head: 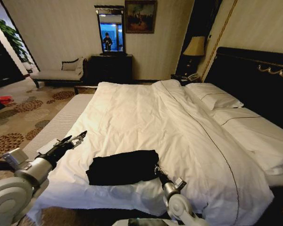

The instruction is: Fold the clothes on the bed.

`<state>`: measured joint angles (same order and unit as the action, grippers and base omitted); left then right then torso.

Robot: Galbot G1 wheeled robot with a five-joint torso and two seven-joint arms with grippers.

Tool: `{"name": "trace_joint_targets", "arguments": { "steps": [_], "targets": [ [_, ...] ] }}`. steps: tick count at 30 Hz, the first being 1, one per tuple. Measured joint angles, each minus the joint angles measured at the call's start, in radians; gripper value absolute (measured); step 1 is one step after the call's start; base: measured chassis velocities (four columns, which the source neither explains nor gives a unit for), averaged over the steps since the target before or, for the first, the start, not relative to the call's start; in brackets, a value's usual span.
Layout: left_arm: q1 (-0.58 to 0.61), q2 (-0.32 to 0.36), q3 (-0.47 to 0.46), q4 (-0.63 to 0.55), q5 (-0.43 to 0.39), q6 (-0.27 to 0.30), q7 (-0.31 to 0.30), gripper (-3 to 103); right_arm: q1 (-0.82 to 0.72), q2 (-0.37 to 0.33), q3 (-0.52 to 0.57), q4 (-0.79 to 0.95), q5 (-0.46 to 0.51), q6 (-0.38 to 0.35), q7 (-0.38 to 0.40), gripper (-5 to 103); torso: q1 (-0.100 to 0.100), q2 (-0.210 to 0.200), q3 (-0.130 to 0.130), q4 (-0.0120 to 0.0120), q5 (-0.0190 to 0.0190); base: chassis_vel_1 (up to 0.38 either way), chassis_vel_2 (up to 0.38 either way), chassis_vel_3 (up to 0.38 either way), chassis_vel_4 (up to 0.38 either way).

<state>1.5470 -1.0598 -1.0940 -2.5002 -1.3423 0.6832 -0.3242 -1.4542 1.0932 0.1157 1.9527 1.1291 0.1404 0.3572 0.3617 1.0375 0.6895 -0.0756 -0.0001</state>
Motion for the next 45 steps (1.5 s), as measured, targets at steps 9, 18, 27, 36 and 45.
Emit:
{"name": "trace_joint_targets", "arguments": {
  "steps": [9, 18, 27, 36, 45],
  "targets": [
    [-0.013, 0.007, 0.003, 0.000, 0.005, -0.001, 0.000, 100, -0.024, -0.007, 0.017, 0.083, 0.014, 0.008, 0.004, 2, 0.000, 0.000, 0.000, 0.0000, 0.0000, 0.000, 0.000, 0.000, 0.000],
    [-0.037, 0.015, -0.015, 0.000, 0.002, -0.013, 0.002, 100, -0.016, -0.038, -0.017, 0.185, 0.013, 0.014, -0.017, 2, 0.000, 0.000, 0.000, -0.0002, -0.0001, 0.000, 0.000, 0.000, 0.000],
    [-0.022, 0.001, -0.080, 0.010, -0.009, -0.023, -0.005, 100, 0.203, -0.028, -0.312, 0.044, -0.056, 0.082, -0.231, 2, 0.000, 0.000, 0.000, 0.0001, -0.0001, 0.000, 0.000, 0.000, 0.000],
    [0.005, -0.022, -0.122, 0.015, 0.001, -0.022, -0.018, 100, 0.437, 0.117, -0.546, -0.062, -0.007, 0.069, -0.307, 2, 0.000, 0.000, 0.000, 0.0003, -0.0002, 0.000, 0.000, 0.000, 0.000],
    [0.006, -0.025, -0.147, 0.039, 0.001, -0.020, -0.024, 100, 0.570, 0.154, -0.669, -0.144, 0.072, 0.041, -0.306, 2, 0.000, 0.000, 0.000, -0.0002, -0.0002, 0.000, 0.000, 0.000, 0.000]
  ]
}}
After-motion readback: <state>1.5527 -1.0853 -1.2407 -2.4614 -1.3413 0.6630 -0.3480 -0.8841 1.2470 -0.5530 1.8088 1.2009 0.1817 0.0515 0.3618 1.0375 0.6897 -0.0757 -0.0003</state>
